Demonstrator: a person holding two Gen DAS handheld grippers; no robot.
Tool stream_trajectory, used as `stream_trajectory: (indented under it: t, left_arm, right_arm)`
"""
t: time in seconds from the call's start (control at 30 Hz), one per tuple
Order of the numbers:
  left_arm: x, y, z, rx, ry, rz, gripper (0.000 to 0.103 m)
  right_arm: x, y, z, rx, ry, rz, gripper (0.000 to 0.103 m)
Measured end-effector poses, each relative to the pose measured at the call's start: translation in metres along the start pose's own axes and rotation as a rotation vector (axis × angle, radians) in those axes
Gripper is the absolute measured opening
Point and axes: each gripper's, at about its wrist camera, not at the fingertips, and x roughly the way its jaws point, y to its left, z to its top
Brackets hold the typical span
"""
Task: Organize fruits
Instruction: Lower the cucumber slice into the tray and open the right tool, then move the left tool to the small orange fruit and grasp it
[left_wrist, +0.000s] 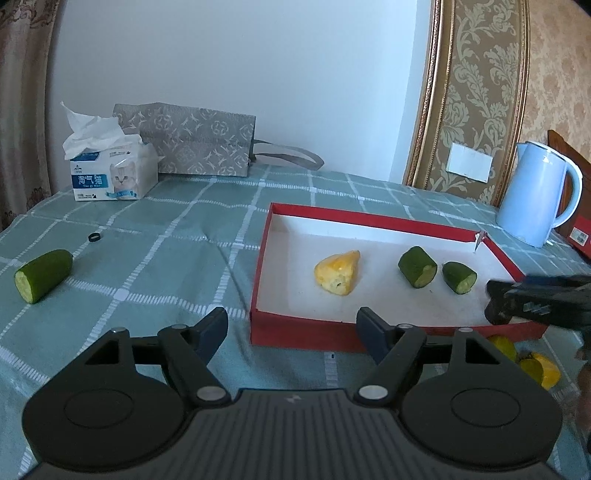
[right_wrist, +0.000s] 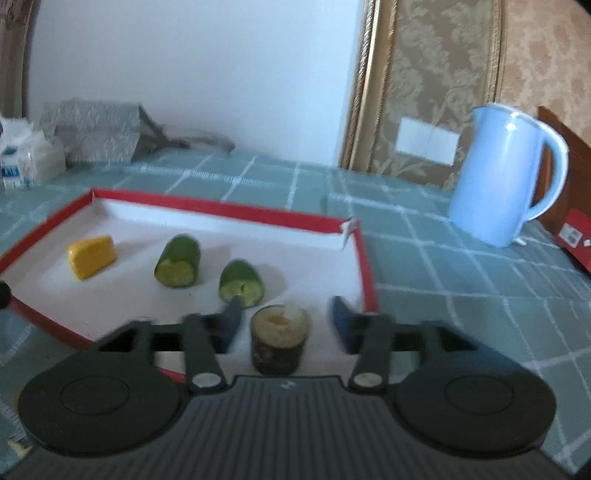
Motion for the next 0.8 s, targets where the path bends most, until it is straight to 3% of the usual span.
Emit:
stream_trajectory:
  t: [0.03,0.17,0.3,0.37,0.57,0.8]
  left_arm:
    - [0.0,0.0,0.0,0.001,0.002,-0.005,0.077]
    - [-0.003,-0.001,-0.003,0.009,0.002,-0.013,0.077]
    - [-0.006,-0.003,-0.008,0.015,0.009,-0.017,0.079]
    - [-0.007,-0.004,-0.01,0.022,0.01,-0.009,0.079]
    - [-0.011,-0.008,-0.015,0.038,0.026,-0.022,0.079]
    - [-0.012,-0.018,-0.02,0.071,0.039,-0.003,0.079]
  right_arm:
    - [-0.011,-0.004,-0.001,0.011,-0.038,-0.014,0.071]
    - [-0.055,-0.022,-0.016,0.066,-0.16,-0.031,0.079]
    - [-0.076,-0.032,-0.038,0.067,-0.227,-0.145,0.085]
    - [-0.076,-0.037,-0.044,0.076,-0.214,-0.177,0.086]
    - [-0.07,-0.051,-0.047,0.137,-0.151,-0.156,0.086]
    - [-0.073,-0.047,-0.047,0.129,-0.169,-0.151,0.09]
